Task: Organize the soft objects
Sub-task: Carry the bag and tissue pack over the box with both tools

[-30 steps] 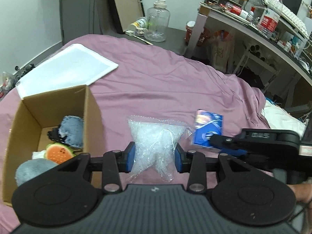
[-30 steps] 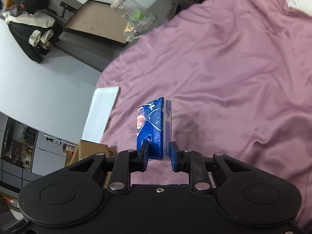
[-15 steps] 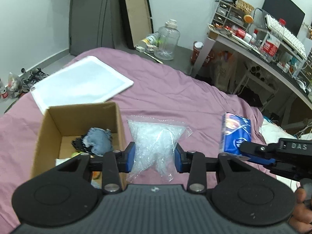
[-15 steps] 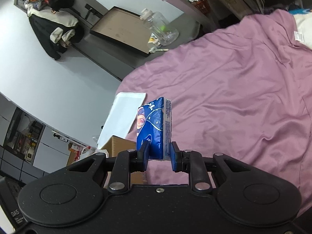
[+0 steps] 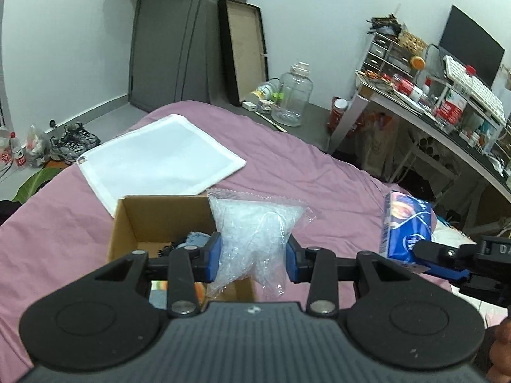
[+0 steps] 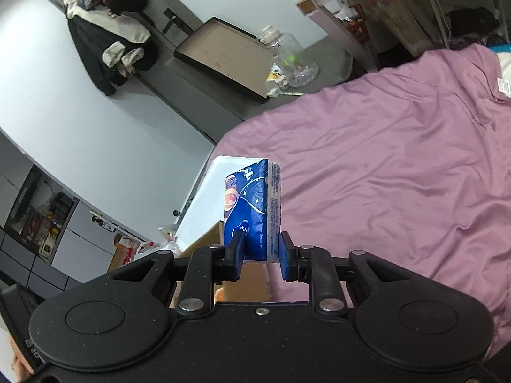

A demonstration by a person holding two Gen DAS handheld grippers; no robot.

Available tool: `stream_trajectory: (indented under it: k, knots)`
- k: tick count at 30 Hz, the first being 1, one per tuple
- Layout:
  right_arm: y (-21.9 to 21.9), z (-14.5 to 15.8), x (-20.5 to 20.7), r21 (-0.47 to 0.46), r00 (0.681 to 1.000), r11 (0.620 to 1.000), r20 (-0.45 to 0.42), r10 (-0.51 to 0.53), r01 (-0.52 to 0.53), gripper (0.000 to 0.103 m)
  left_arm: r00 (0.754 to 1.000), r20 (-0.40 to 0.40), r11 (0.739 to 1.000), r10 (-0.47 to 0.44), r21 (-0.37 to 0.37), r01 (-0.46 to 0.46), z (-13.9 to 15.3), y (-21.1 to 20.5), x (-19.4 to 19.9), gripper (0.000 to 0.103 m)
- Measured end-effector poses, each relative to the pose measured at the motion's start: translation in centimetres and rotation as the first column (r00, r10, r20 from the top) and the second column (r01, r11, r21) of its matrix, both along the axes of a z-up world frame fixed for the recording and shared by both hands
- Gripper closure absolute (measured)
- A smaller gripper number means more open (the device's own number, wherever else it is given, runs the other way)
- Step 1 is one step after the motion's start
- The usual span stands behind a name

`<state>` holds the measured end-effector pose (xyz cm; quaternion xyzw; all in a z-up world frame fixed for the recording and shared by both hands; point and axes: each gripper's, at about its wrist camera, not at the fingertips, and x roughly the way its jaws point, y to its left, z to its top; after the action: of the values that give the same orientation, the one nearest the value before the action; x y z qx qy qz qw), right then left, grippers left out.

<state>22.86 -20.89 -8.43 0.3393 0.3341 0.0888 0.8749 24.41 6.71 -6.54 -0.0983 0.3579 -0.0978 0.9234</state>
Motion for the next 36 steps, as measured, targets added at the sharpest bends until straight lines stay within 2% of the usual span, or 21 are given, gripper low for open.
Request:
stream_trajectory:
  k: [3, 22, 28, 32, 36]
  knots:
    - [1.2, 0.2, 0.1, 0.004, 1.000, 1.000, 0.001, 0.010, -0.010, 0.081, 1.000, -0.010, 0.999, 0.016, -0.037, -0.016, -0.1, 1.5, 0.3, 0.064]
    - [8.8, -1.4, 2.3, -0.005, 0.993, 0.994, -0.049, 0.111, -0.111, 0.081, 0.991, -0.068, 0.988, 0.118, -0.095, -0.125, -2.1, 7.2, 2.6, 0.064]
    - [10.4, -1.7, 2.8, -0.006, 0.989, 0.991, -0.057, 0.136, -0.137, 0.081, 0.987, -0.071, 0.985, 0.143, -0.090, -0.149, -2.9, 7.9, 3.1, 0.064]
    - [11.0, -1.4, 3.0, -0.010, 0.987, 0.989, -0.054, 0.149, -0.149, 0.081, 0.983, -0.055, 0.981, 0.177, -0.066, -0.180, -2.6, 8.1, 3.1, 0.059]
    - [11.4, -1.4, 2.9, -0.012, 0.986, 0.987, -0.048, 0.159, -0.160, 0.081, 0.983, -0.046, 0.979, 0.176, -0.094, -0.180, -2.3, 8.3, 2.9, 0.049]
